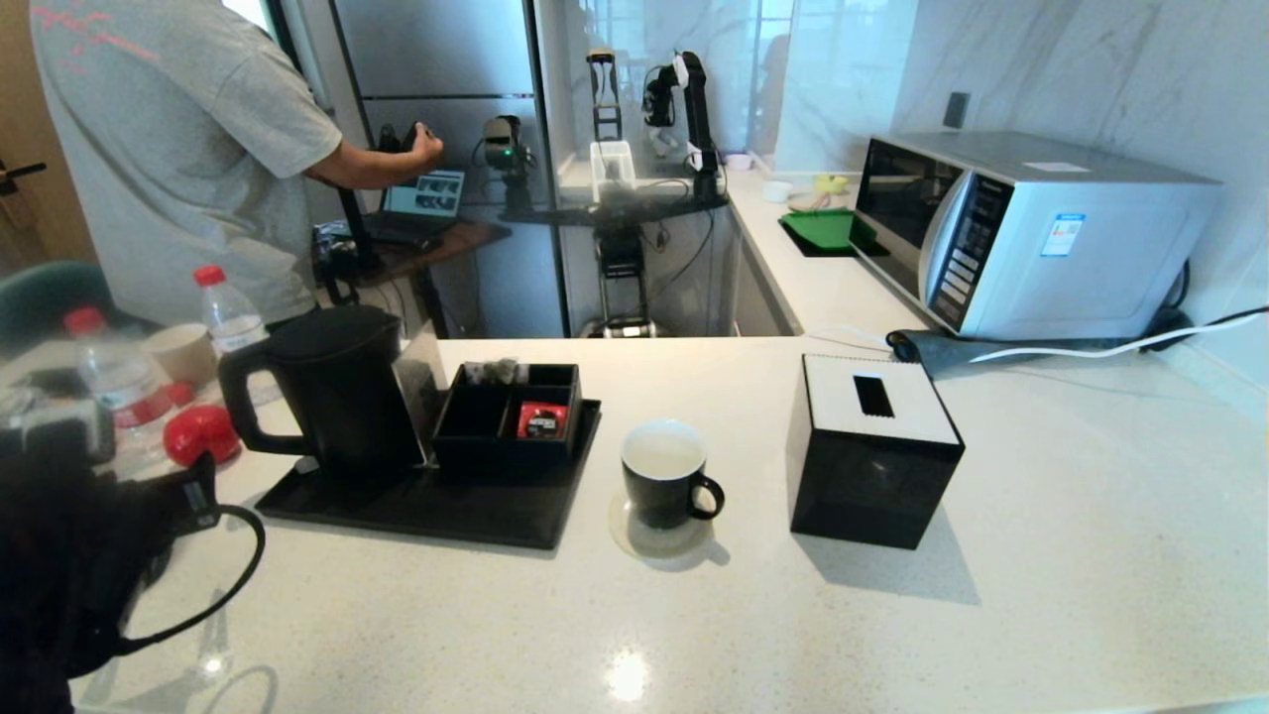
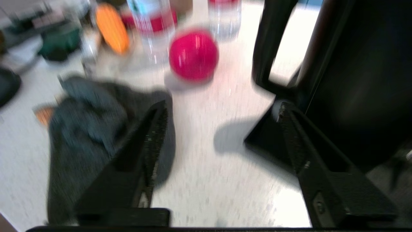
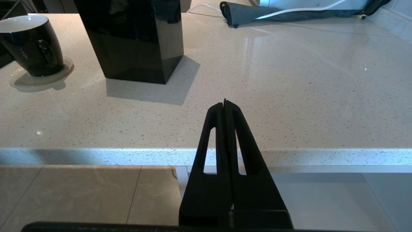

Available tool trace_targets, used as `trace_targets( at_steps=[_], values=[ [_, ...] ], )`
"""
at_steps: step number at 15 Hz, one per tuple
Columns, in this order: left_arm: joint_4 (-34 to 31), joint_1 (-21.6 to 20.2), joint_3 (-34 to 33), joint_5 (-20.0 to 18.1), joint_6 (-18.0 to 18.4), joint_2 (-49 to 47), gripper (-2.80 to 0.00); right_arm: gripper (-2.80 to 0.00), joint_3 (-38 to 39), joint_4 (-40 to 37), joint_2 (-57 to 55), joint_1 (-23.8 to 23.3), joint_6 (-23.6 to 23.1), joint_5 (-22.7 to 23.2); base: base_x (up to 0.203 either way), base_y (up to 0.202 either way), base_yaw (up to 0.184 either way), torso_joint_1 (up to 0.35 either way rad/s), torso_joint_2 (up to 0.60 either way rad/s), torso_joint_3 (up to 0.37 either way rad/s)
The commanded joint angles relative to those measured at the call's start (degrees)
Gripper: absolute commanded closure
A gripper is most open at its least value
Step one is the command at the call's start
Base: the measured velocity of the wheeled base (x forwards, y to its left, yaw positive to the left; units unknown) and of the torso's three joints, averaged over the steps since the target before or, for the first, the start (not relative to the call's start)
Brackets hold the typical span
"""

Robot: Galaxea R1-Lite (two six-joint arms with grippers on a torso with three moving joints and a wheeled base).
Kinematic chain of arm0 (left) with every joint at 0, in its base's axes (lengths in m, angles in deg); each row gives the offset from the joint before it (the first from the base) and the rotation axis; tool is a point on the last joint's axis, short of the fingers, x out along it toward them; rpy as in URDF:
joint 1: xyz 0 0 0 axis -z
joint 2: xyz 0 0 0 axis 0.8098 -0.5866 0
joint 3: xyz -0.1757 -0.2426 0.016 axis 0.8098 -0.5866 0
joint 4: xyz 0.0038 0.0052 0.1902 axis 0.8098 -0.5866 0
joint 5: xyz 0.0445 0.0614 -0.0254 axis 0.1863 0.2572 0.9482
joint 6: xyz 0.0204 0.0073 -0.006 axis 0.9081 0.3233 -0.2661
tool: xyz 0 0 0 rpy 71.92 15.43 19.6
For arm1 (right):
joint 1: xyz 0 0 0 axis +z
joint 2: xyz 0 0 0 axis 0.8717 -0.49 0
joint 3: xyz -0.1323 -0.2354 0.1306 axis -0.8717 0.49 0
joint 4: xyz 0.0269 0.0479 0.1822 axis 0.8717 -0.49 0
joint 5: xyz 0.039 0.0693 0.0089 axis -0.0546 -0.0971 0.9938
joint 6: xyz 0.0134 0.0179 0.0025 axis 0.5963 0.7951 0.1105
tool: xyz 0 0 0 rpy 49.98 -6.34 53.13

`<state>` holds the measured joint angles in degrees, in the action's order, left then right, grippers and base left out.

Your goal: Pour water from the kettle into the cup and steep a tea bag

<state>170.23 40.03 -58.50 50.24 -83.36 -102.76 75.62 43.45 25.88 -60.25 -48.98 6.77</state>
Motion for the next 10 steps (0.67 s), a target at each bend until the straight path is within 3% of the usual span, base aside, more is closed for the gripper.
trace_targets(
  at_steps=[1,10],
  values=[
    [2.93,-0.01,0.29,0.06,-0.06,-5.26,-2.8,0.0,0.02,0.0,-0.07,0.02,0.02,0.0,0.0,0.0,0.0,0.0,0.0,0.0],
    [2.94,0.25,9.97,-0.11,0.19,-12.18,-2.8,0.0,0.02,0.0,-0.07,0.02,0.02,0.0,0.0,0.0,0.0,0.0,0.0,0.0]
  ],
)
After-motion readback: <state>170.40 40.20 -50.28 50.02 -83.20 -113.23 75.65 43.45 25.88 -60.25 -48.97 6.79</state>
